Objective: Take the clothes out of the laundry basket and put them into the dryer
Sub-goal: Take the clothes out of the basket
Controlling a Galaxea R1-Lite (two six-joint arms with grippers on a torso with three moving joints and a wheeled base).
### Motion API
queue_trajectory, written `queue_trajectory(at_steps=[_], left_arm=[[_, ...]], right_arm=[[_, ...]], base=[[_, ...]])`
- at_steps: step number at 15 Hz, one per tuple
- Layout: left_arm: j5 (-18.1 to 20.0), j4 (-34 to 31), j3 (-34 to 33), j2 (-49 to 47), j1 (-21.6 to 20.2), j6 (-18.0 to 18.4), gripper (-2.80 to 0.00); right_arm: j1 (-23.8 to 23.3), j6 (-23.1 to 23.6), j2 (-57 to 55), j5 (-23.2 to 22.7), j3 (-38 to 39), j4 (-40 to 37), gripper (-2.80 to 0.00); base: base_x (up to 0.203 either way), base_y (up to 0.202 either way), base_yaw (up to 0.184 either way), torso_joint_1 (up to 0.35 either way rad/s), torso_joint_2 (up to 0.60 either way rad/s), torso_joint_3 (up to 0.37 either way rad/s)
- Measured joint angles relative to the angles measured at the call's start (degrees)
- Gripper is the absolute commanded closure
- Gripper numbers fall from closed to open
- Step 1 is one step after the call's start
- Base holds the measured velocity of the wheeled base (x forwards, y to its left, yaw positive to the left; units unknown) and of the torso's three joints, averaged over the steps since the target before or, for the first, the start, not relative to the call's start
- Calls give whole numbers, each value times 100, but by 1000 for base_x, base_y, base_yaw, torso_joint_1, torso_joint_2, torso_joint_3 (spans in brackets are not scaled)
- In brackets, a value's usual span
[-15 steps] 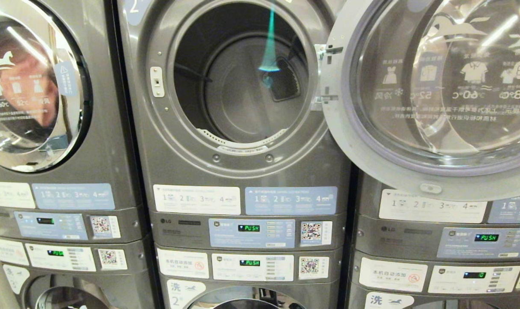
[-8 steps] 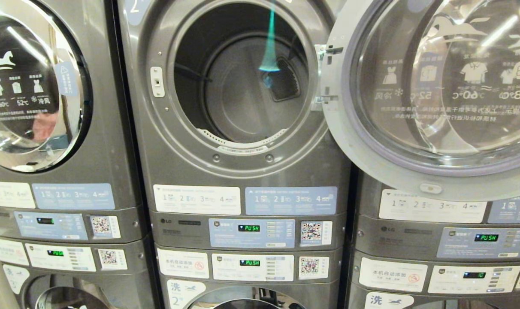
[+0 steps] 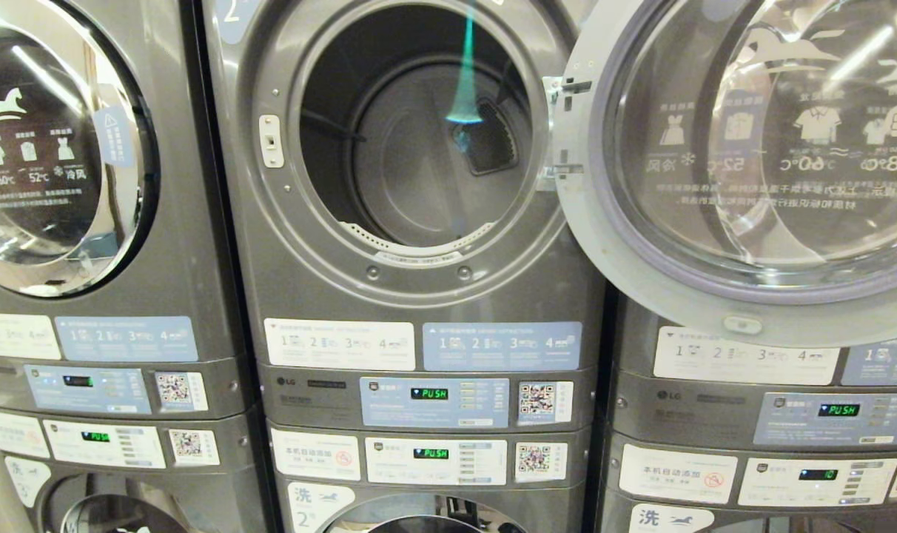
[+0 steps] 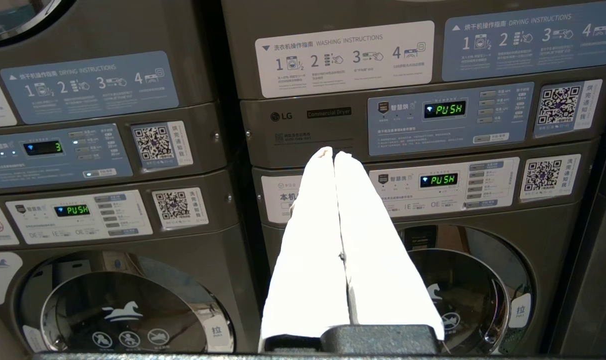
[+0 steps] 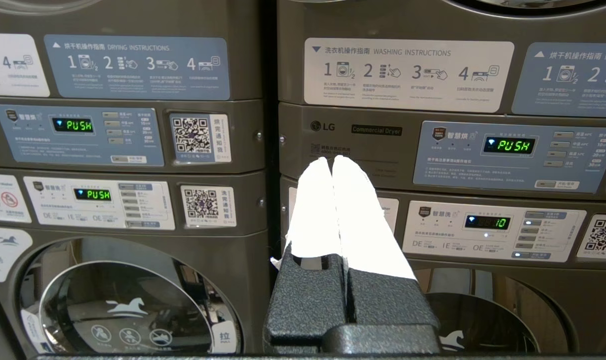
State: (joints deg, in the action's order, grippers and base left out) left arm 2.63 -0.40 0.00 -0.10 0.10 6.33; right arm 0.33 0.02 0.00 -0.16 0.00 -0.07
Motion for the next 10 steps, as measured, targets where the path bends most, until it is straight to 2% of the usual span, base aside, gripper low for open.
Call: queue_trajectory(at_steps=[10], left_arm=[[6, 5, 0, 5, 0, 6, 0]], right_arm=[[0, -2, 0, 0, 0, -2, 0]], base=[[0, 0, 0, 0, 0, 0]])
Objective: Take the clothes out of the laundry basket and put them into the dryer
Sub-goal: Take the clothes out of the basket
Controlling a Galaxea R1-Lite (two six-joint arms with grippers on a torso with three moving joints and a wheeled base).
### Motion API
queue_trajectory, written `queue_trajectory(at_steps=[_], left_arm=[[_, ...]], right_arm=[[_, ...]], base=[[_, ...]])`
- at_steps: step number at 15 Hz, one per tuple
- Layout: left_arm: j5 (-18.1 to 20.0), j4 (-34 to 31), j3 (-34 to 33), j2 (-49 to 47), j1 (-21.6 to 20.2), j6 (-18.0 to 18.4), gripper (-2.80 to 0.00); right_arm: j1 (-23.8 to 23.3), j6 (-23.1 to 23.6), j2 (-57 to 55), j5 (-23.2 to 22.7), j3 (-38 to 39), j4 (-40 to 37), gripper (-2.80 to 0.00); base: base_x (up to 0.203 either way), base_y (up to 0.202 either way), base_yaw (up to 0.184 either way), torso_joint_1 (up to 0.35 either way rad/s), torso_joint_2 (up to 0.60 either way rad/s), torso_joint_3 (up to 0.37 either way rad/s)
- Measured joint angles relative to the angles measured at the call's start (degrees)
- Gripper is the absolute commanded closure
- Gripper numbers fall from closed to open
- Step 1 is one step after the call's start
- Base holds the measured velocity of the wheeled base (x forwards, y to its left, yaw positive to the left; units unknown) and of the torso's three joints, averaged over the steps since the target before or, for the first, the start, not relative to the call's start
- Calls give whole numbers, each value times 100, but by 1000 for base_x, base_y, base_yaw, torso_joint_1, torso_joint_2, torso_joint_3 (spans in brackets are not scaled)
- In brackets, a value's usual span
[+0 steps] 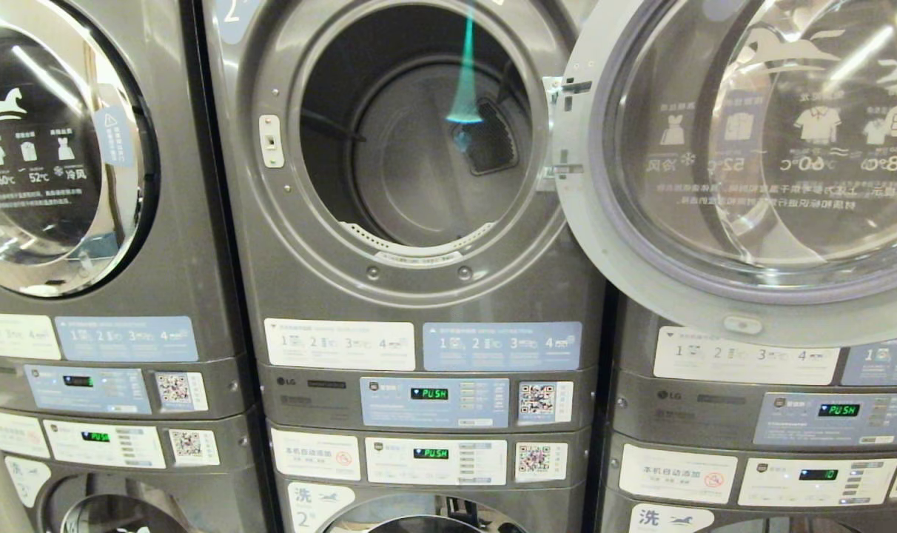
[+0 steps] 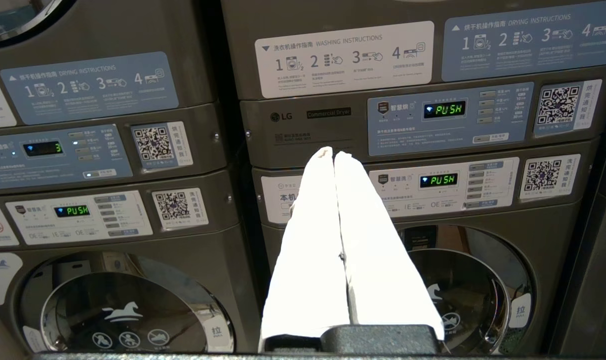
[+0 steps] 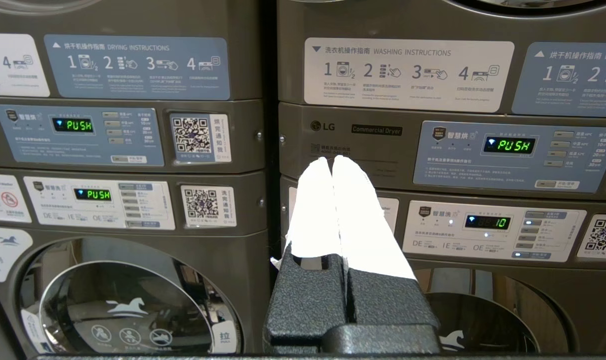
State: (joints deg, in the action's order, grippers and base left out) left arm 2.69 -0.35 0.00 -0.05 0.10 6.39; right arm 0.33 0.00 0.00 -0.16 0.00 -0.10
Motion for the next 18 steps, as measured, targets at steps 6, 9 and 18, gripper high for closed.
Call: queue_trajectory(at_steps=[6, 9, 18], left_arm=[[1, 1, 0, 2, 0, 0, 0], [0, 11, 2, 2, -5, -5, 0], [2, 1, 0, 2, -1, -5, 0]], right_arm=[[0, 0, 0, 0, 0, 0, 0], [1, 0, 0, 0, 0, -9, 0], [0, 0, 0, 0, 0, 0, 0]], base=[[0, 0, 0, 0, 0, 0], [-2, -1, -25, 2, 2, 1], [-1, 9, -171, 3, 1, 2]])
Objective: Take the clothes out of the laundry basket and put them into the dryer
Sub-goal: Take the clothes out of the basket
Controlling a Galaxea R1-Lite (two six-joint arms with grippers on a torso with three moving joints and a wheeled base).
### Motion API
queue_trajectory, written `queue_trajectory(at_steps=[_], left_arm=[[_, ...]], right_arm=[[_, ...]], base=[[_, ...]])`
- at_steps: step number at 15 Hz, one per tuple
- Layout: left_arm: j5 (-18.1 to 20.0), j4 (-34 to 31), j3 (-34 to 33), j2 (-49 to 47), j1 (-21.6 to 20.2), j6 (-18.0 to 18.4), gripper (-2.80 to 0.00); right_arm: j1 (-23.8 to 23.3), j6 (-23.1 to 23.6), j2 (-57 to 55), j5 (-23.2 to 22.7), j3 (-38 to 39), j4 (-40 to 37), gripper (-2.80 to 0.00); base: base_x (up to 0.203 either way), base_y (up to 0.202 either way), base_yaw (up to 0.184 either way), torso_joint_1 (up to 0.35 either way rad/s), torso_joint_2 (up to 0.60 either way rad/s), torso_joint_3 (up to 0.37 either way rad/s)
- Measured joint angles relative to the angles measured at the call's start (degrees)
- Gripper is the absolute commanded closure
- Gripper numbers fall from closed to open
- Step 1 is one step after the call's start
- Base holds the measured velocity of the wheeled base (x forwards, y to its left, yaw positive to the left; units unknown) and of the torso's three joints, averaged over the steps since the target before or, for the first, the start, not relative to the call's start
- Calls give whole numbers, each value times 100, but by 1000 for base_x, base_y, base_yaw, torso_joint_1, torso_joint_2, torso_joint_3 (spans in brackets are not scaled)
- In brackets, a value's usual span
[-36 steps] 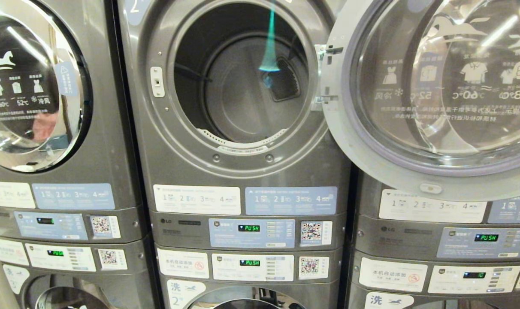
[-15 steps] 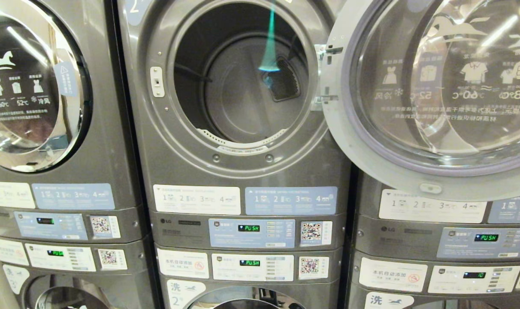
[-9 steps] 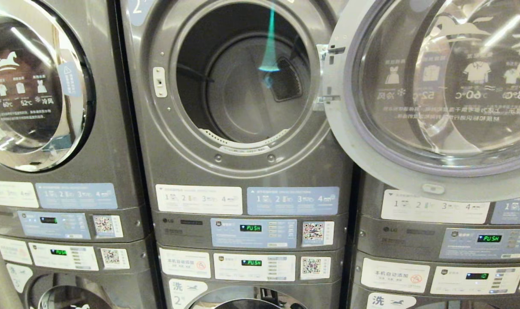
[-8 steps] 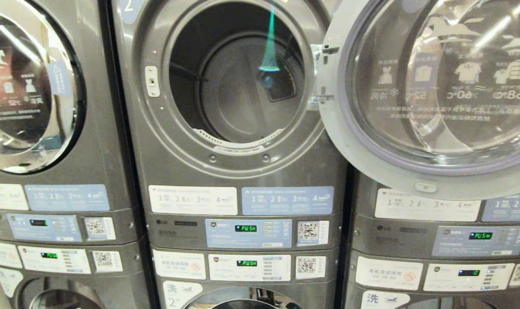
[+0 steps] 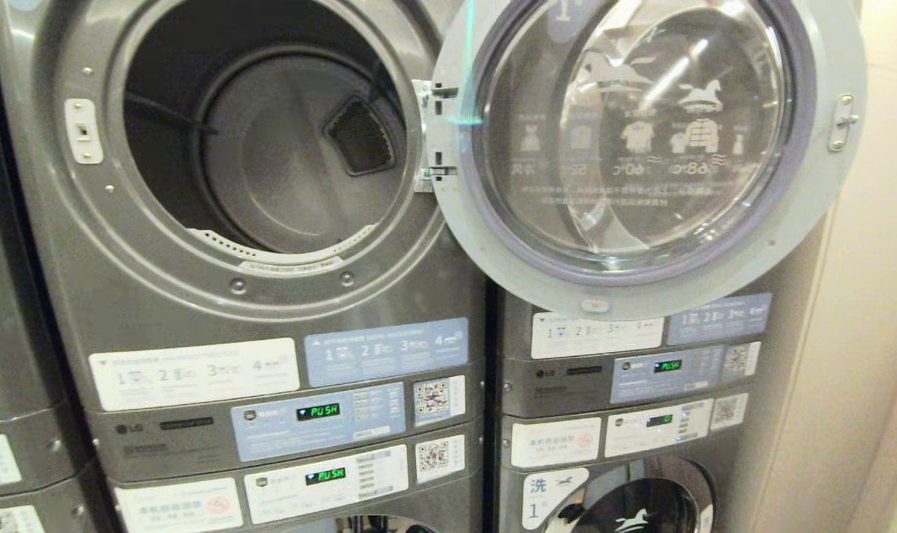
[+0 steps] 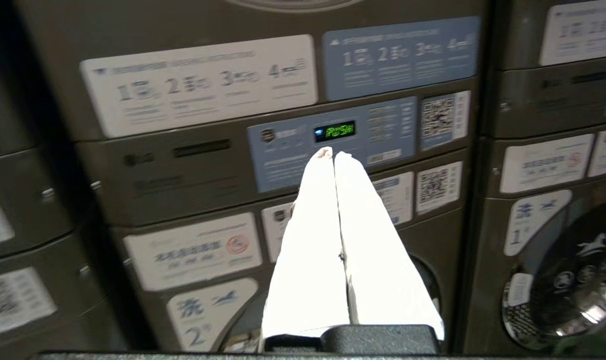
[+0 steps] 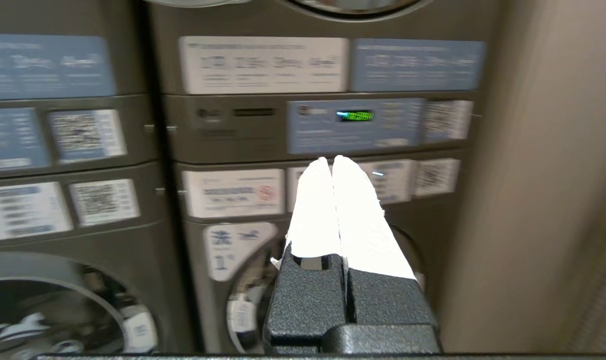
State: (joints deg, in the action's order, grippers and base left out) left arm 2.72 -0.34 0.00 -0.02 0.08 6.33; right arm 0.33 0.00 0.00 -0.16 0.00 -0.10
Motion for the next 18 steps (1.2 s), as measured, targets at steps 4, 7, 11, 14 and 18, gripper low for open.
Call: queue_trajectory(at_steps=[4, 7, 11, 14, 18], left_arm=[[0, -1, 0, 0, 1, 1, 0], [-1, 1, 0, 0, -3, 3, 0], [-7, 1, 0, 0, 1, 1, 0], [-9, -1, 0, 0, 1, 4, 0], [-7, 0, 0, 0, 1, 19, 0]], right_arm=[[-2, 0, 0, 0, 0, 0, 0], [2, 0, 0, 0, 0, -1, 0], [0, 0, 0, 0, 0, 0, 0], [0, 0, 0, 0, 0, 0, 0], [0, 0, 0, 0, 0, 0, 0]], base=[[0, 4, -87, 4, 5, 3], [0, 0, 0, 0, 0, 0], [0, 0, 0, 0, 0, 0], [0, 0, 0, 0, 0, 0], [0, 0, 0, 0, 0, 0]])
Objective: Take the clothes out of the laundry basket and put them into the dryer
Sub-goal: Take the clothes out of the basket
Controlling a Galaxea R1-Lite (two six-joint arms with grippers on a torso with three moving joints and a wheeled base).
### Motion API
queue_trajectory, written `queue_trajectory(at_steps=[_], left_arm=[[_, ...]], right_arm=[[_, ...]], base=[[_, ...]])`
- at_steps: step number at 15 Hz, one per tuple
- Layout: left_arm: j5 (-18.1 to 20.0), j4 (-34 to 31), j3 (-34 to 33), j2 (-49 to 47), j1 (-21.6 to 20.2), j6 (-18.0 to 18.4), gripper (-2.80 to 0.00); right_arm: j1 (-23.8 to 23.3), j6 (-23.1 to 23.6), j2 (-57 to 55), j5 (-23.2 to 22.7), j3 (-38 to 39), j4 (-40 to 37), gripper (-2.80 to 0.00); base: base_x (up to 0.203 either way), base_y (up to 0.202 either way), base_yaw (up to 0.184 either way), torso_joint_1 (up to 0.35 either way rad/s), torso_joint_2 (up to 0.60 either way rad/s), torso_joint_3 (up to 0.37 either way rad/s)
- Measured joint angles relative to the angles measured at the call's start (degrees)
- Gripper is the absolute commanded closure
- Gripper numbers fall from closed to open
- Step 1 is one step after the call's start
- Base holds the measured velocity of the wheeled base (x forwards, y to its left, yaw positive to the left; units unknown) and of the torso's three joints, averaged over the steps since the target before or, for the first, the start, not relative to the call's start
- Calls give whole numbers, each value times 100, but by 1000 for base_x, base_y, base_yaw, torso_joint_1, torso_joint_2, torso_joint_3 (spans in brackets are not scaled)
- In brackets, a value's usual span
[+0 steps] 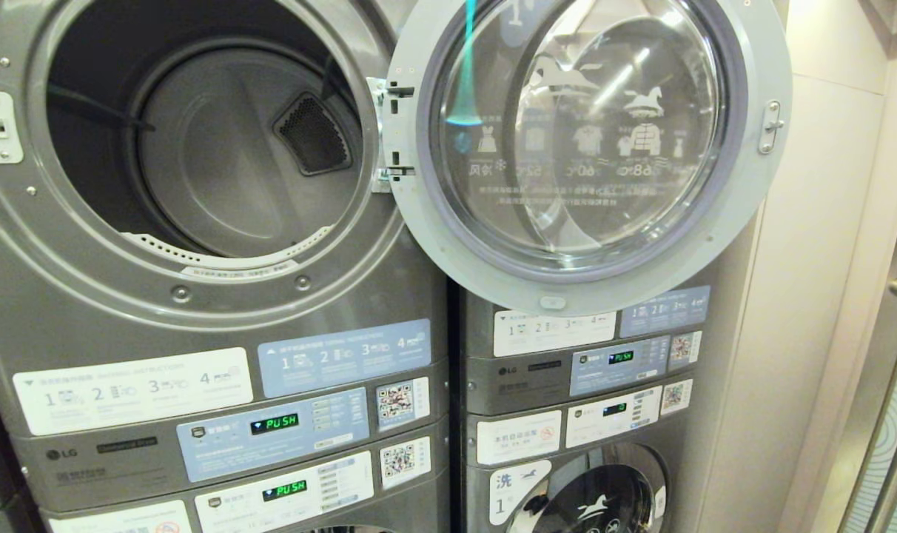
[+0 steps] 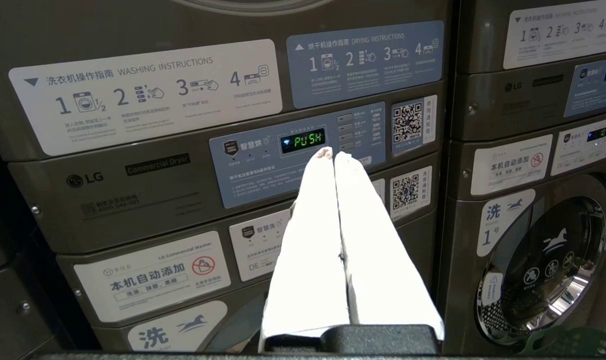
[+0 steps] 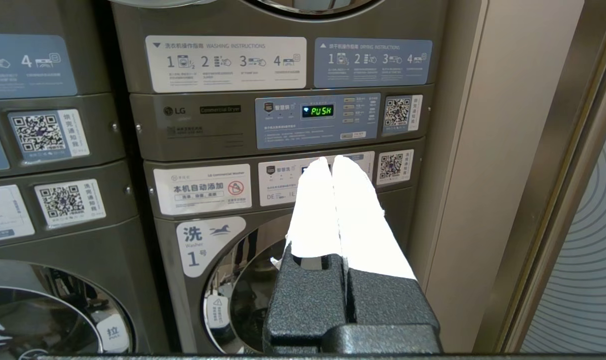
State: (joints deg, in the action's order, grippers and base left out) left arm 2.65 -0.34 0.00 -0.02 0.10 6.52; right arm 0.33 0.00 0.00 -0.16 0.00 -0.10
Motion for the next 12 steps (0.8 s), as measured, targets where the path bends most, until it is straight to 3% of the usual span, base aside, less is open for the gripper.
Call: queue_trajectory(at_steps=[4, 12], left_arm=[[-1, -1, 0, 0, 0, 1, 0], [-3, 6, 0, 0, 0, 6, 0]], right_arm=[[0, 0, 0, 0, 0, 0, 0], [0, -2, 0, 0, 0, 0, 0]], base=[[0, 0, 0, 1, 1, -69], [0, 0, 0, 3, 2, -188]])
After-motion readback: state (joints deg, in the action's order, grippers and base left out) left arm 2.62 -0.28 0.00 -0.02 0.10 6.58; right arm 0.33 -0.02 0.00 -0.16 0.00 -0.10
